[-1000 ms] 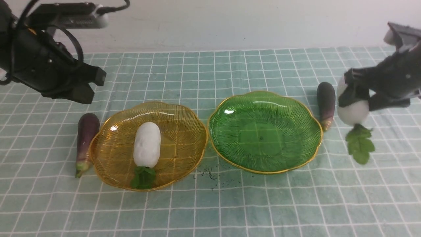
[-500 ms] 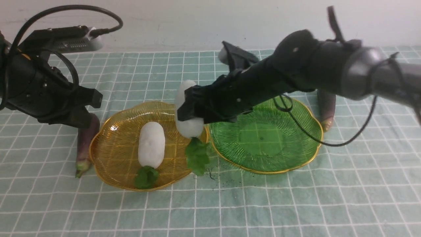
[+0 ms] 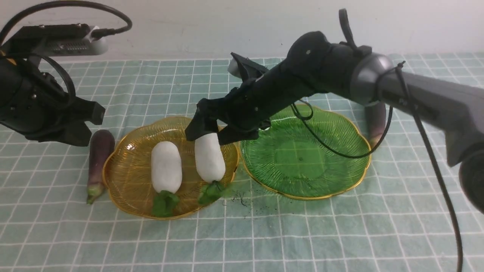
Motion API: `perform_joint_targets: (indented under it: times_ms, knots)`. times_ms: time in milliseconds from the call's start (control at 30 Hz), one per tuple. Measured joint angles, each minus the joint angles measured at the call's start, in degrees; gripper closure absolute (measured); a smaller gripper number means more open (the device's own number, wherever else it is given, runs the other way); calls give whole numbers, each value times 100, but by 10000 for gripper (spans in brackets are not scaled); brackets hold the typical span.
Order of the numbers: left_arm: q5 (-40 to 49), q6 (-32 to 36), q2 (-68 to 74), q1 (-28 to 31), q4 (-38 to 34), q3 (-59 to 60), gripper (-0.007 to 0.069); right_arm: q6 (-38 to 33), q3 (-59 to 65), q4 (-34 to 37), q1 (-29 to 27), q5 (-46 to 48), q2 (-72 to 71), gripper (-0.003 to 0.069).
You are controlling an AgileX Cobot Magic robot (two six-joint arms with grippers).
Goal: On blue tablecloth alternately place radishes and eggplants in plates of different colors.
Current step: 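Place the white radish onto the plate beside the other radish with the right gripper, then place the eggplant on the green plate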
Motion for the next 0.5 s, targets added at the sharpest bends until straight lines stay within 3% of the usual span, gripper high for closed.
perform_joint_targets:
  times_ms: [133, 400, 500]
  knots:
    - [-23, -69, 0, 259, 2, 0, 632, 271, -471, -204, -351, 782, 0, 78]
    - [-278, 65, 452, 1138, -420, 0, 631, 965, -802, -1966, -1019, 1032, -940, 578]
    - [-609, 256, 800, 1200, -441, 0, 631, 1059, -670, -2623, -1084, 1065, -1586, 651]
